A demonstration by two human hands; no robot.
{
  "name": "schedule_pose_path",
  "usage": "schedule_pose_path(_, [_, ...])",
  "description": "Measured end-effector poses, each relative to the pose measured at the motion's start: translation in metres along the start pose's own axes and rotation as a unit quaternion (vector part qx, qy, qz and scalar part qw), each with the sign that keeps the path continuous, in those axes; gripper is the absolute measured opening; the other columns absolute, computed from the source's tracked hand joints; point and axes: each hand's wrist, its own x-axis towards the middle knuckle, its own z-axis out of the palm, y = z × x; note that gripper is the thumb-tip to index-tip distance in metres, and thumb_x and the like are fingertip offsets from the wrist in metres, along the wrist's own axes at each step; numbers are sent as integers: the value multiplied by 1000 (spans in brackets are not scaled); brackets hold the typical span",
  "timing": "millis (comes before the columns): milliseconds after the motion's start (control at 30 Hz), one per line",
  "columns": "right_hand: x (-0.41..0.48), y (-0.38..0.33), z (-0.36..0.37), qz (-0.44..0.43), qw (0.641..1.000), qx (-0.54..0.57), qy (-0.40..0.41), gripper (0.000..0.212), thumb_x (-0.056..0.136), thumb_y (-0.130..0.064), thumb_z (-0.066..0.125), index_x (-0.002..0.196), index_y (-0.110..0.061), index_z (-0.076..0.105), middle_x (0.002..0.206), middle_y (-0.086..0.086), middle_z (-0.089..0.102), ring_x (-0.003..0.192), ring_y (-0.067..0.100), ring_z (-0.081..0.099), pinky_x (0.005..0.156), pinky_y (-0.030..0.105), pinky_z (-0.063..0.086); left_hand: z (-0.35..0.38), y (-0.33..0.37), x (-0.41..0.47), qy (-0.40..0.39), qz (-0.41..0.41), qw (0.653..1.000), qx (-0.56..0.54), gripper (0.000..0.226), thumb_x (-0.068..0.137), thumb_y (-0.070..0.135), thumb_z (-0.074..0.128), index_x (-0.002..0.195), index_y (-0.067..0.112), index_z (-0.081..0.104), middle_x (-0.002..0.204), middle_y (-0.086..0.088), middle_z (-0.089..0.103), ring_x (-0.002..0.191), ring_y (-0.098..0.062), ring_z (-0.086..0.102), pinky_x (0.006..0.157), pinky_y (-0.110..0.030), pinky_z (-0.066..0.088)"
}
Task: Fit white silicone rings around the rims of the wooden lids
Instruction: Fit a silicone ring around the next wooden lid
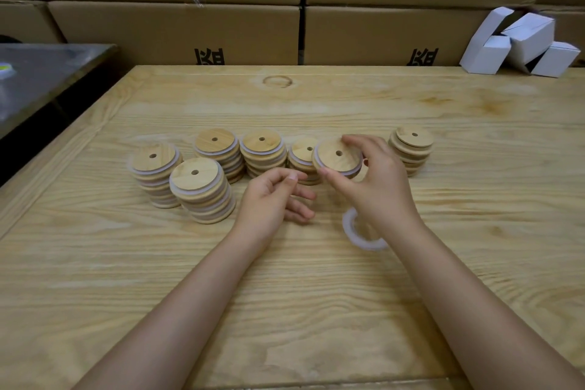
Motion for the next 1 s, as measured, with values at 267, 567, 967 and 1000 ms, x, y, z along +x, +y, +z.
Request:
schedule_pose_path(267, [38,12,19,26,997,-41,-58,63,75,-40,74,129,-16,52,129,-1,54,122,19,44,99,24,32,1,-2,1,-8,0,1000,21,19,98,8,41,90,9,59,71,-11,65,46,-14,61,47,-24,53])
schedule_pose_path(567, [41,7,29,14,994,-25,-106,65,75,-41,74,131,-16,50,131,0,54,124,19,45,100,25,33,1,-4,2,-10,4,999,38,20,98,6,41,89,9,58,72,-11,64,47,-13,61,47,-22,52])
schedule_pose_path(967, [42,9,27,-24,987,-76,-141,81,77,-51,68,143,-19,34,143,2,42,137,23,24,111,36,22,1,-7,2,-12,16,999,48,21,97,5,42,87,12,59,66,-7,65,48,-14,62,49,-24,54])
schedule_pose_path(1000, [43,10,25,-31,986,-100,-128,81,78,-54,64,143,-19,32,146,1,38,140,24,18,113,38,17,1,-7,2,-11,16,999,48,21,97,5,42,87,12,59,66,-7,65,48,-13,62,49,-24,53])
